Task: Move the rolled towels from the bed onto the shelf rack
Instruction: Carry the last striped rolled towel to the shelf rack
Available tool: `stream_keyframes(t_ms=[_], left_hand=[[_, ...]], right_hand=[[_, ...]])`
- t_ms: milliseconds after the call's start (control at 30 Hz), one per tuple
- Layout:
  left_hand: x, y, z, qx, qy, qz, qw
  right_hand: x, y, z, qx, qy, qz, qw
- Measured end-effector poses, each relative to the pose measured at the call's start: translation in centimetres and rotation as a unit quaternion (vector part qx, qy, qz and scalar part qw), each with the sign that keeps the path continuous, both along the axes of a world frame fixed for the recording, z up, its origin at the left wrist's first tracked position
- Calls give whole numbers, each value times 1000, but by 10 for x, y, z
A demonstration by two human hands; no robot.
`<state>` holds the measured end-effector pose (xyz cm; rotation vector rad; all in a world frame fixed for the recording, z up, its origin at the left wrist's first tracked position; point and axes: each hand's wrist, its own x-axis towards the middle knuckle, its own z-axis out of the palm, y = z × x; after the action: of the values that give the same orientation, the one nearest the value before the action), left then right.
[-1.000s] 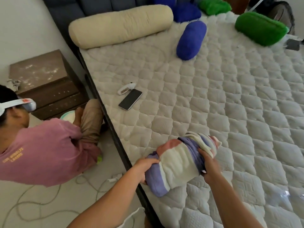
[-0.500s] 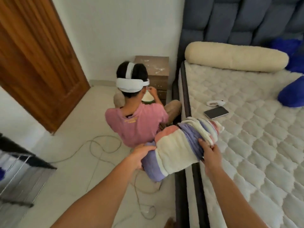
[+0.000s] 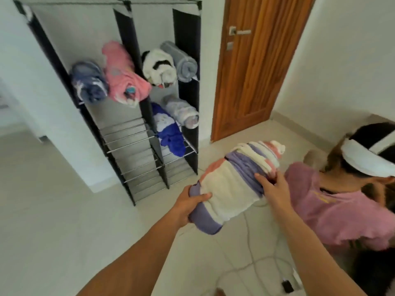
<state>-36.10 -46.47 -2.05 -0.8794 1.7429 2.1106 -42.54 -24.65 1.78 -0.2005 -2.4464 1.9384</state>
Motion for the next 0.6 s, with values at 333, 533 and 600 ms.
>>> stream_keyframes(t_ms=[333,533,600], left_hand=[[-32,-151,-39,70,-31,238,968],[-67,-200,-57,124,-49,357,925],[-77,-217,-60,132,-53,384,912]], right_hand=[[-148,-225,-16,107,25,284,953],[-219,-339,-42,178,-18,385,906],[-235,-371,-49,188,-52,408,892]])
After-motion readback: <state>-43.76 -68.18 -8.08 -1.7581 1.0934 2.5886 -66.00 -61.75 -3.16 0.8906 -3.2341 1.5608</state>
